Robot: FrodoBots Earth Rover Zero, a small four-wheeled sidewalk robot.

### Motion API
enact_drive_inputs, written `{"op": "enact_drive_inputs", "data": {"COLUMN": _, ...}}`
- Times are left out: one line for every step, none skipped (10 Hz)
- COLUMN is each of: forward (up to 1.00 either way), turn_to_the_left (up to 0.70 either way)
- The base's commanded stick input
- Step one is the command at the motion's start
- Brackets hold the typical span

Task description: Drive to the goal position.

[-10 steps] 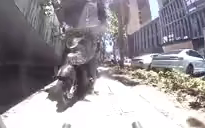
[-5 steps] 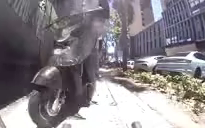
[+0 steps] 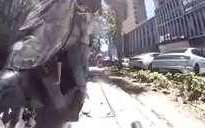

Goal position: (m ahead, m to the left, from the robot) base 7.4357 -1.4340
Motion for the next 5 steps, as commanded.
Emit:
{"op": "enact_drive_inputs", "data": {"forward": 0.70, "turn_to_the_left": -0.14}}
{"op": "enact_drive_inputs", "data": {"forward": 0.70, "turn_to_the_left": -0.14}}
{"op": "enact_drive_inputs", "data": {"forward": 0.70, "turn_to_the_left": -0.14}}
{"op": "enact_drive_inputs", "data": {"forward": 0.70, "turn_to_the_left": -0.14}}
{"op": "enact_drive_inputs", "data": {"forward": 0.70, "turn_to_the_left": -0.02}}
